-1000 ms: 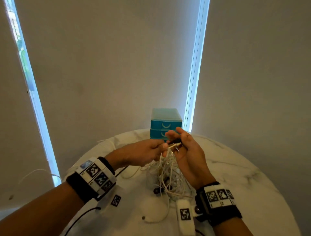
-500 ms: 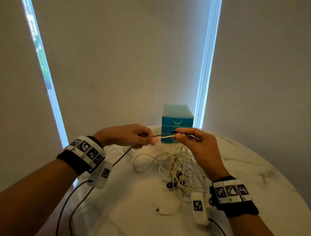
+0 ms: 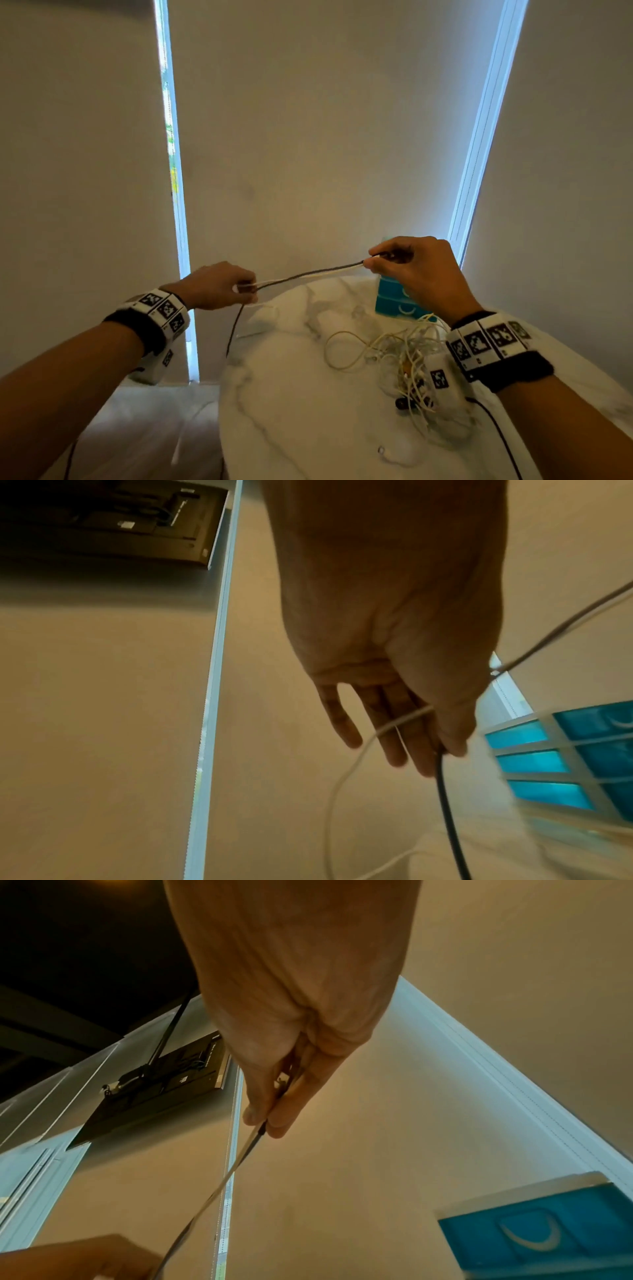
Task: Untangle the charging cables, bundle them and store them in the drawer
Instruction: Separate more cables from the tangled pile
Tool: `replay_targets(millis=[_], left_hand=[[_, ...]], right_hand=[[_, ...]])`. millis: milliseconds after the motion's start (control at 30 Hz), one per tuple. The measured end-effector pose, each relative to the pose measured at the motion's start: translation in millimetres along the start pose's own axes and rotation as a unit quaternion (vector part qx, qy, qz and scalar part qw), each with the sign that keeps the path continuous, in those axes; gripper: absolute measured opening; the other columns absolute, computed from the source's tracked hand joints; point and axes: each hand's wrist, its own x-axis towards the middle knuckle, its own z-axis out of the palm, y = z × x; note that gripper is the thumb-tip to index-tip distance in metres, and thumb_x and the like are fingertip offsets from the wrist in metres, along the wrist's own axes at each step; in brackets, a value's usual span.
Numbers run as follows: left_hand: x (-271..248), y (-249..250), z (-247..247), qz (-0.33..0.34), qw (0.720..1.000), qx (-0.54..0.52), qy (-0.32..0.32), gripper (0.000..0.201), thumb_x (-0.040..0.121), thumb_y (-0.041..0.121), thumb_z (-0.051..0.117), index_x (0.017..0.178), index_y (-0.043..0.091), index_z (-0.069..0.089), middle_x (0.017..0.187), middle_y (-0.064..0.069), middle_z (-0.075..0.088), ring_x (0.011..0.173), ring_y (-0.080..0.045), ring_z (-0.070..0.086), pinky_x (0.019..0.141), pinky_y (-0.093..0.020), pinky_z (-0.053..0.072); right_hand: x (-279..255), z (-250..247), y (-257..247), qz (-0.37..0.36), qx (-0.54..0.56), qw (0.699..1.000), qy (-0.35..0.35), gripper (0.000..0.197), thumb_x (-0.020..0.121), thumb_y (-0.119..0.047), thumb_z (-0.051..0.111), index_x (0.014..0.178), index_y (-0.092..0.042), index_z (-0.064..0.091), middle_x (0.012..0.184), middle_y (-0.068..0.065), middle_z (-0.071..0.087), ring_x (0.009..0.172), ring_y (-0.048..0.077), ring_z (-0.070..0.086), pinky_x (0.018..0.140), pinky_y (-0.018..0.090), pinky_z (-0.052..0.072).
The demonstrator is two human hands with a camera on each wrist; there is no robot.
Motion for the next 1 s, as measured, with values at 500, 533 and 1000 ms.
replay_targets(millis=[500, 533, 1000], left_hand=[[-47, -116, 22, -0.254, 0.964, 0.039, -0.069, 0.059, 0.085, 0.058, 0.084, 0.135, 0.035, 0.063, 0.145, 0.001, 0.065, 0.129, -0.024, 0.062, 0.107, -0.033, 0.048], [-47, -111, 32, -0.281, 0.947, 0.037, -0.152, 0.084, 0.079, 0.066, 0.085, 0.147, 0.030, 0.054, 0.154, 0.002, 0.057, 0.138, -0.021, 0.056, 0.112, -0.030, 0.043], [38, 178, -4, 0.066, 0.923, -0.379, 0.021, 0.073, 0.107, 0.071, 0.009, 0.119, 0.033, 0.071, 0.108, 0.006, 0.079, 0.103, -0.007, 0.073, 0.098, -0.032, 0.055]], right_hand=[[1, -9, -14, 0.045, 0.018, 0.998, 0.030, 0.022, 0.086, -0.036, 0.090, 0.103, -0.024, 0.086, 0.081, -0.016, 0.079, 0.074, -0.010, 0.073, 0.067, 0.002, 0.051], [-2, -1, -12, 0.043, 0.010, 0.999, 0.014, 0.023, 0.085, -0.037, 0.090, 0.104, -0.023, 0.086, 0.081, -0.015, 0.080, 0.075, -0.008, 0.074, 0.069, 0.003, 0.053], [-16, 43, -2, -0.016, -0.074, 0.996, -0.039, 0.018, 0.095, -0.033, 0.081, 0.108, -0.022, 0.080, 0.088, -0.014, 0.078, 0.076, -0.003, 0.071, 0.077, 0.012, 0.057]])
